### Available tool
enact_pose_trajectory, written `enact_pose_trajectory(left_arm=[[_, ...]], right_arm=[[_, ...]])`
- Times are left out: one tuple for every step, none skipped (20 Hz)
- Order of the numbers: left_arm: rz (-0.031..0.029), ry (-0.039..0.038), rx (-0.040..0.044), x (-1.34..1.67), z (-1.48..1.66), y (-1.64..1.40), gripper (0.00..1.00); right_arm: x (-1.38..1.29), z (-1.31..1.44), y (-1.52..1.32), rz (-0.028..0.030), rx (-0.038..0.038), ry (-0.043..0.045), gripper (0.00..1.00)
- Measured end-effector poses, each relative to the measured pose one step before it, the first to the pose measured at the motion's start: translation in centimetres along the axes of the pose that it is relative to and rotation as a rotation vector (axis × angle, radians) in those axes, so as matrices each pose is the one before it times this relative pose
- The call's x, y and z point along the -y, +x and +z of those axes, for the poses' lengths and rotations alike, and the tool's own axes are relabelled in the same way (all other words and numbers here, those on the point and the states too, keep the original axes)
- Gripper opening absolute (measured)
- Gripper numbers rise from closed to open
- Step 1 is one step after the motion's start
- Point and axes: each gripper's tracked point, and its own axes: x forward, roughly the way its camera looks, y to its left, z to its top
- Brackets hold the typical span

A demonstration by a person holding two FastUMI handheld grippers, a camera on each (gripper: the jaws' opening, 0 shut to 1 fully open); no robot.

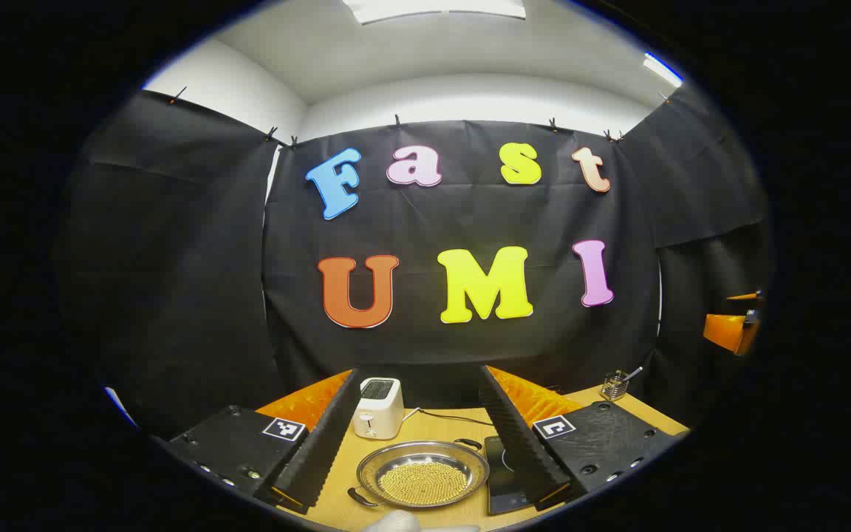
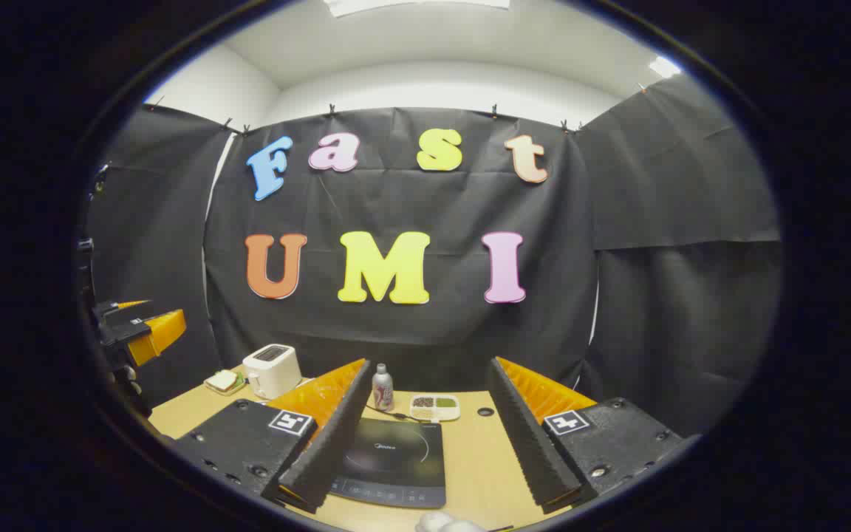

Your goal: First push the handle of the pot to place it horizontally, then grasp the pot with both hands and set it on the induction cooktop.

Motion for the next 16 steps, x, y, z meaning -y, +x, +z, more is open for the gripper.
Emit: enact_pose_trajectory(left_arm=[[0.00304,0.00231,0.00088,0.032,0.099,0.024,0.96],[0.00346,-0.0007,-0.00071,-0.07,-0.009,0.079,0.96],[0.0009,-0.00255,0.00046,-0.096,-0.017,0.027,0.96],[0.00315,-0.00352,0.00421,-0.087,0.114,-0.109,0.96],[0.00412,-0.00136,0.00257,-0.095,0.205,-0.043,0.96],[0.00355,-0.00147,-0.00088,-0.164,-0.173,0.153,0.96],[0.00177,-0.00194,-0.00238,0.005,-0.114,0.051,0.96],[0.0027,-0.00188,-0.00186,-0.039,0.061,-0.037,0.96],[-0.00114,-0.00282,-0.00059,-0.113,-0.062,0.047,0.96],[-0.00225,-0.00176,-0.00129,0.096,-0.055,-0.024,0.96],[-0.00266,-0.00154,-0.00328,-0.102,-0.091,0.003,0.96],[-0.00515,-0.00079,-0.00627,0.047,-0.189,-0.011,0.96],[-0.00286,-0.00031,-0.00894,0.097,-0.238,0.011,0.96],[-0.01295,-0.00252,-0.01071,0.218,-0.232,-0.018,0.96],[-0.00382,-0.00544,-0.00248,0.09,0.026,-0.153,0.96],[-0.00485,-0.01157,-0.00213,-0.052,0.049,0.054,0.91]], right_arm=[[-0.037,0.002,0.056,0.0008,0.0014,-0.00009,0.96],[0.077,-0.004,-0.004,0.00128,-0.00095,-0.00071,0.96],[0.05,-0.091,-0.016,-0.00123,-0.00072,-0.0004,0.96],[0.044,0.022,-0.013,-0.00039,-0.00118,0.00037,0.96],[0.099,-0.019,-0.12,0.00053,-0.00087,0.00076,0.97],[0.122,0.079,-0.032,-0.00053,-0.00035,0.00075,0.96],[0.047,-0.051,-0.036,0.0004,-0.00027,0.00105,0.96],[-0.058,0.036,-0.018,0.00101,-0.00147,-0.00033,0.96],[0.028,-0.033,-0.052,0.0005,0.00007,-0.00138,0.96],[-0.006,0.037,0.065,0.00028,0.00055,-0.00209,0.96],[0.108,-0.131,-0.072,-0.00054,-0.00227,-0.00219,0.96],[-0.027,-0.068,-0.028,0.00091,-0.00457,-0.00052,0.99],[-0.049,-0.149,0.032,0.00168,-0.00297,0.00222,0.99],[-0.118,0.007,0.018,0.0024,-0.0021,0.00198,0.99],[-0.029,-0.027,-0.015,0.00173,0.0002,0.00076,0.96],[-0.025,-0.035,-0.032,-0.00024,-0.00229,-0.00146,0.96]])
